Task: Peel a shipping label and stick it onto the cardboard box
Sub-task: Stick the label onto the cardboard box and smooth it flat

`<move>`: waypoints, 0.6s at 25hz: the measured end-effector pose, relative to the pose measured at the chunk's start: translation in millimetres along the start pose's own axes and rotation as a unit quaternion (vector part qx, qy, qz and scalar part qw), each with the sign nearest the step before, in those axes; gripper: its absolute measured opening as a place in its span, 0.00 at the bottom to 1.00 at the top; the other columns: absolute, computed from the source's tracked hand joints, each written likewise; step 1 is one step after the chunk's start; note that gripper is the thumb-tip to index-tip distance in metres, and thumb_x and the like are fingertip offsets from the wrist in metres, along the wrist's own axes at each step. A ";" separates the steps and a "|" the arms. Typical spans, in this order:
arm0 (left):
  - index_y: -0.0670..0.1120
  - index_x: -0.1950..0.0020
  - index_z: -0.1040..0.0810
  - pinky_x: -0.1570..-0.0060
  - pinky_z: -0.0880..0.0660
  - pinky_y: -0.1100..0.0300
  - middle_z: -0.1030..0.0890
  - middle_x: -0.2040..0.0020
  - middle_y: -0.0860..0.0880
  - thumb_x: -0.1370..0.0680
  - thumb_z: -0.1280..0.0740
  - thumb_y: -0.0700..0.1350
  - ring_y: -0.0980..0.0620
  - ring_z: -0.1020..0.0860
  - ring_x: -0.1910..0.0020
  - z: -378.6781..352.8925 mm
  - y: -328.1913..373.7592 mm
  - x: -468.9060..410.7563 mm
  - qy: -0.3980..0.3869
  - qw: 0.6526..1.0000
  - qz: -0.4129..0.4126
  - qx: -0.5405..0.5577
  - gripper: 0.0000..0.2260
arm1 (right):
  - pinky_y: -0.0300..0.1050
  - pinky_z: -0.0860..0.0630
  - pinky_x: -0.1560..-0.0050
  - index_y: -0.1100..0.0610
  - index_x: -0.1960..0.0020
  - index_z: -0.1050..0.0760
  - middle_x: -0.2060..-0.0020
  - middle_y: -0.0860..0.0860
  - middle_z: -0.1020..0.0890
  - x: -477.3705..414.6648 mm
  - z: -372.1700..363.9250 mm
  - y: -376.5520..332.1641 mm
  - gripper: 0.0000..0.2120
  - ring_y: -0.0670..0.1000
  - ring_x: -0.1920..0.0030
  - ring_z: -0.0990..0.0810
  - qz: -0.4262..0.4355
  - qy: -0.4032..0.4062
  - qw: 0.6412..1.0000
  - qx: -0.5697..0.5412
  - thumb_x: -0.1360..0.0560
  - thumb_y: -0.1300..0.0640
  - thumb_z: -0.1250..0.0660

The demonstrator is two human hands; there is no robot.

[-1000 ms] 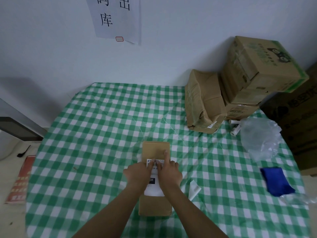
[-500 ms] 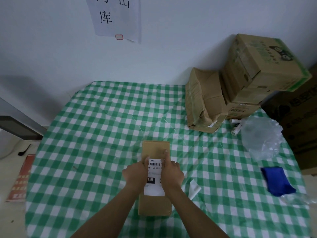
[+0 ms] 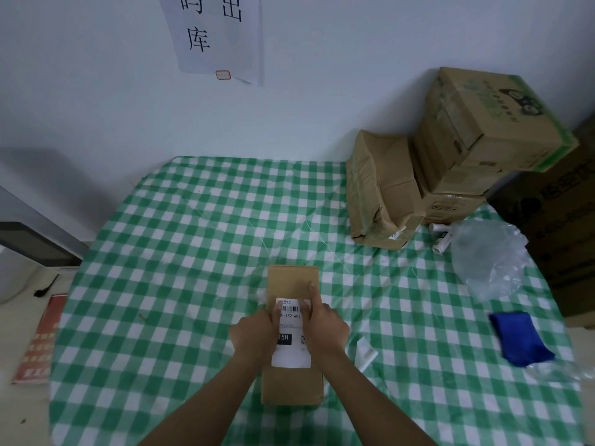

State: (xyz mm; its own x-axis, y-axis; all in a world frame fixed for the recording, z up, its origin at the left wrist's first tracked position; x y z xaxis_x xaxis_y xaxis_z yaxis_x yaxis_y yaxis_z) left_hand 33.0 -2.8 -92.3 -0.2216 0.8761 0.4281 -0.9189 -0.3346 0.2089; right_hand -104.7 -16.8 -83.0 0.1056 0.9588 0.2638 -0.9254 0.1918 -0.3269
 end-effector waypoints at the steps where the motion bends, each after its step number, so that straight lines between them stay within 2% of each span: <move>1: 0.49 0.61 0.27 0.61 0.28 0.59 0.24 0.69 0.52 0.21 0.58 0.66 0.51 0.22 0.66 -1.9 0.2 2.6 0.004 1.000 -0.006 0.001 0.29 | 0.44 0.30 0.63 0.44 0.22 0.52 0.52 0.52 0.18 0.2 -0.5 0.2 0.28 0.52 0.53 0.20 0.003 -0.001 1.000 0.001 0.20 0.39 0.51; 4: 0.50 0.59 0.25 0.59 0.22 0.58 0.20 0.67 0.51 0.24 0.57 0.71 0.52 0.21 0.67 -5.4 1.0 5.6 0.015 1.000 -0.019 -0.012 0.31 | 0.44 0.29 0.62 0.43 0.22 0.56 0.50 0.52 0.19 3.3 -3.5 1.7 0.33 0.52 0.51 0.20 0.008 -0.011 1.000 0.004 0.22 0.34 0.52; 7: 0.50 0.56 0.24 0.59 0.22 0.58 0.19 0.64 0.50 0.23 0.57 0.70 0.52 0.20 0.65 -5.8 0.1 3.5 0.021 0.999 -0.017 -0.017 0.31 | 0.46 0.26 0.59 0.42 0.22 0.59 0.48 0.52 0.20 7.0 -5.9 2.1 0.32 0.52 0.49 0.21 -0.001 -0.024 1.000 -0.010 0.22 0.34 0.52; 12: 0.49 0.56 0.23 0.58 0.22 0.58 0.19 0.65 0.51 0.23 0.59 0.68 0.52 0.20 0.66 -8.2 -1.9 0.9 0.016 1.000 -0.008 -0.009 0.32 | 0.45 0.26 0.61 0.42 0.22 0.58 0.52 0.52 0.20 2.5 -6.3 6.3 0.27 0.50 0.56 0.21 -0.002 -0.031 0.999 0.003 0.18 0.44 0.52; 15: 0.49 0.59 0.23 0.62 0.25 0.60 0.22 0.68 0.51 0.22 0.59 0.67 0.53 0.21 0.67 -6.9 -2.4 1.2 0.010 1.000 -0.001 0.007 0.31 | 0.44 0.29 0.64 0.42 0.22 0.59 0.53 0.52 0.20 0.9 -6.0 8.7 0.27 0.49 0.61 0.26 0.000 -0.037 0.999 0.012 0.17 0.48 0.51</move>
State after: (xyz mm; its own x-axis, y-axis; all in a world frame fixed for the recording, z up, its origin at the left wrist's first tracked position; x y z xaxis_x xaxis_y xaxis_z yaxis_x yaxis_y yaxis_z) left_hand 32.7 1.4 -98.4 -0.2260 0.8835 0.4102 -0.9146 -0.3375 0.2229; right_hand -110.4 -13.0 -91.1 0.0792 0.9406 0.3301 -0.9338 0.1859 -0.3058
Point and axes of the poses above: each hand's wrist, its own x-axis away from the middle knuckle, its own z-axis out of the back of the hand, y = z × x, the point moved 2 cm from there along -x, towards the middle knuckle
